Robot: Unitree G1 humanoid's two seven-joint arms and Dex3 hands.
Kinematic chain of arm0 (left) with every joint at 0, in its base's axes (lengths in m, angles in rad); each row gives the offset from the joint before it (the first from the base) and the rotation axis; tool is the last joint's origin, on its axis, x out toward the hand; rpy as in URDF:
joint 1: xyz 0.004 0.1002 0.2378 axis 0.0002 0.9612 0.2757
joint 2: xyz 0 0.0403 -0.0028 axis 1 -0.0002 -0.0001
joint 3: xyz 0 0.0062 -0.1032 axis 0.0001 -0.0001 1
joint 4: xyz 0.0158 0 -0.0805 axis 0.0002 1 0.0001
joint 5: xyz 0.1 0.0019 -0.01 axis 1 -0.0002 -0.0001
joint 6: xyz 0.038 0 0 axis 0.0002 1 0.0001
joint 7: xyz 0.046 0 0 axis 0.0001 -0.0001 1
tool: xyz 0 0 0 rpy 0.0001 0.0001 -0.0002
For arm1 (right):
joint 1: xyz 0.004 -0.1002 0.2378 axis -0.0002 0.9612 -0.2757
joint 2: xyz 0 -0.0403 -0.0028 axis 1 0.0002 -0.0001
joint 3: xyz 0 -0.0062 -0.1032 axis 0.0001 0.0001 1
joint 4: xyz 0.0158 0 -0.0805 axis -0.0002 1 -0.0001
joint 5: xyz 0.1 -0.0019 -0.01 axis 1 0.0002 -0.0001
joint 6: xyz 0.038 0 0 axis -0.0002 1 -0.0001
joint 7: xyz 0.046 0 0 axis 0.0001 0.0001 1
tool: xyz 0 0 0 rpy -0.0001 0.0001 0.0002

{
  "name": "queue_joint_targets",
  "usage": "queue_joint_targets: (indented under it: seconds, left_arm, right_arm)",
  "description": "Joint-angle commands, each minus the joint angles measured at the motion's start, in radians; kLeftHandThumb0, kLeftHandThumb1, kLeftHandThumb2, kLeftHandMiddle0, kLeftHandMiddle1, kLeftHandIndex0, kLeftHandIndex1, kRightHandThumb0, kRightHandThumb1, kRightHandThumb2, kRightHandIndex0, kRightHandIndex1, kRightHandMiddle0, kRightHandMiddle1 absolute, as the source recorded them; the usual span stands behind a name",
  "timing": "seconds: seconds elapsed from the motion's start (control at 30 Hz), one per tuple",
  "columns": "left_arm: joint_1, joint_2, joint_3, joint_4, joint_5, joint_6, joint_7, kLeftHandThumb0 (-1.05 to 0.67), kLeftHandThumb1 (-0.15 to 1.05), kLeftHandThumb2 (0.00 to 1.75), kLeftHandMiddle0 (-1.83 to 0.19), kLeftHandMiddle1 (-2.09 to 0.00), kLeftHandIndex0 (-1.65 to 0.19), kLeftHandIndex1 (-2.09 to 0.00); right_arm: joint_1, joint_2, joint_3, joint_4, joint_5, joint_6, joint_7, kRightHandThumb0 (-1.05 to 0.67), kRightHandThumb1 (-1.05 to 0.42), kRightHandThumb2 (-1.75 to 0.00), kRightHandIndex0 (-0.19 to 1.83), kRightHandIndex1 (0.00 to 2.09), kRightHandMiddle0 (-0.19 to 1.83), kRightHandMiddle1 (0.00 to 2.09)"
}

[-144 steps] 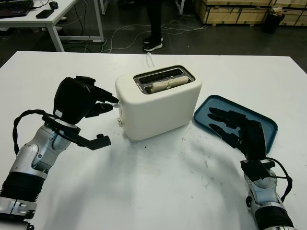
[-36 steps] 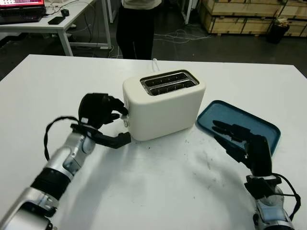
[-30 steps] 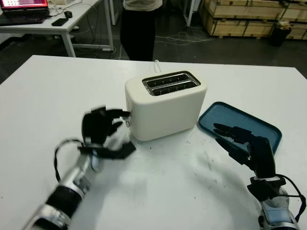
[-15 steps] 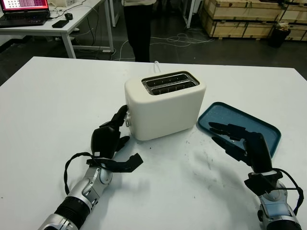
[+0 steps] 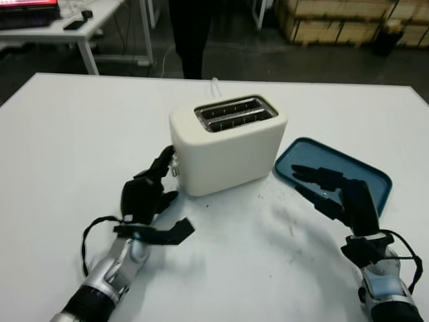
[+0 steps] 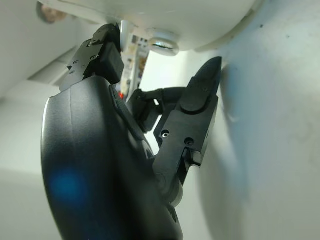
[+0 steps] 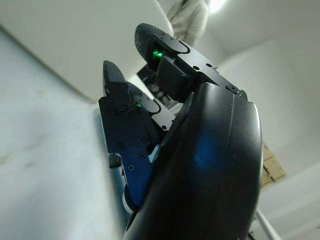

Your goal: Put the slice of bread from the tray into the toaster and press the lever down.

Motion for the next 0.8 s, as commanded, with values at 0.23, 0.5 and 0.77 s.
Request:
queue_joint_targets:
  seconds: [0.23,0.5,0.77]
  left_arm:
    - [0.012,0.088,0.282,-0.403,-0.083,0.040,-0.240,-0.33,0.76,0.01,-0.60,-1.15,-0.93,-0.01]
    - [-0.075,0.118,0.427,-0.469,-0.073,0.193,-0.383,-0.41,0.75,0.00,-0.74,-0.84,-0.94,0.00]
    - [-0.204,0.192,0.425,-0.483,-0.028,0.366,-0.571,-0.52,0.73,0.00,-0.75,-0.69,-0.88,0.00]
  right_arm:
    - [-0.141,-0.076,-0.036,-0.093,0.199,0.215,0.193,-0.26,-0.89,0.00,0.75,0.00,0.68,0.00]
    - [-0.333,-0.188,-0.070,0.039,0.195,0.256,0.310,-0.26,-0.83,0.00,0.76,0.01,0.67,0.00]
    - [-0.509,-0.299,-0.027,0.154,0.032,0.325,0.278,-0.50,-0.82,0.00,0.78,0.01,0.70,0.01]
